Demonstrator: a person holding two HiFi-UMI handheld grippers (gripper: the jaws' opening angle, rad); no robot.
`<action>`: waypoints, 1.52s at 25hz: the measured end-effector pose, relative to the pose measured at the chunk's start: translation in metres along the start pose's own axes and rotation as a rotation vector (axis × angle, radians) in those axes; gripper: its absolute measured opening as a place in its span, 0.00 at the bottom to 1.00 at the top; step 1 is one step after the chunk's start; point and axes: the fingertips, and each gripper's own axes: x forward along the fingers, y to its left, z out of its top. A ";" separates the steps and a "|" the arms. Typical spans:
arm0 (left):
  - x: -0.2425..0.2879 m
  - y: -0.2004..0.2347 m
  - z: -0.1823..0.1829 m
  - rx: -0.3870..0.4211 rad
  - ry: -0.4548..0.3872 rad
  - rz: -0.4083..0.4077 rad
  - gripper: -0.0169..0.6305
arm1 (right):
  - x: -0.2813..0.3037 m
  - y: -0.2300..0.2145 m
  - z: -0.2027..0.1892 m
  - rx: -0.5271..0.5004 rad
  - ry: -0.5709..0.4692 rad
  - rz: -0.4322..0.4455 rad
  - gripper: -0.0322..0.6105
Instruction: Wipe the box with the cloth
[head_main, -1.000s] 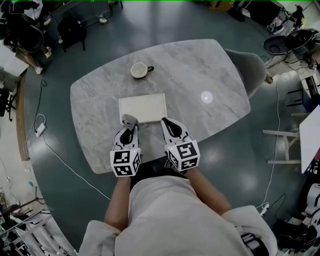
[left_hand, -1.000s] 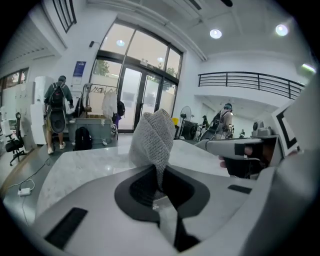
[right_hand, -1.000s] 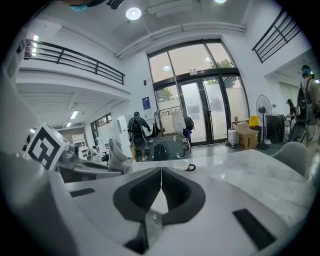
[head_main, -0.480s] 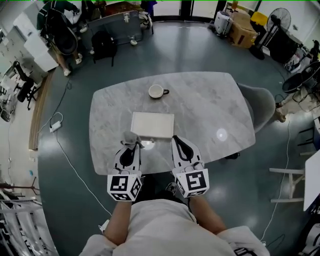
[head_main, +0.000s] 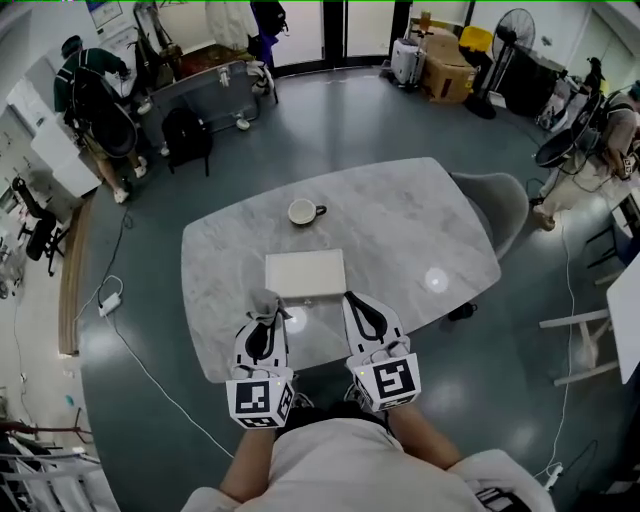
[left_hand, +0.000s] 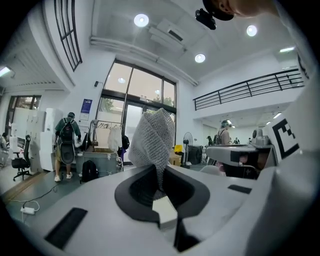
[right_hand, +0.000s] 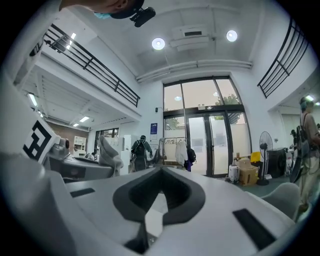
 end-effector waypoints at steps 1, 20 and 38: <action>-0.002 0.001 0.005 0.005 -0.011 -0.005 0.08 | -0.002 0.001 0.004 -0.009 -0.008 -0.009 0.09; -0.008 0.012 0.024 0.006 -0.099 -0.073 0.08 | -0.002 0.025 0.028 -0.098 -0.045 -0.041 0.09; 0.006 0.014 0.018 0.005 -0.088 -0.111 0.08 | 0.001 0.011 0.023 -0.089 -0.040 -0.087 0.09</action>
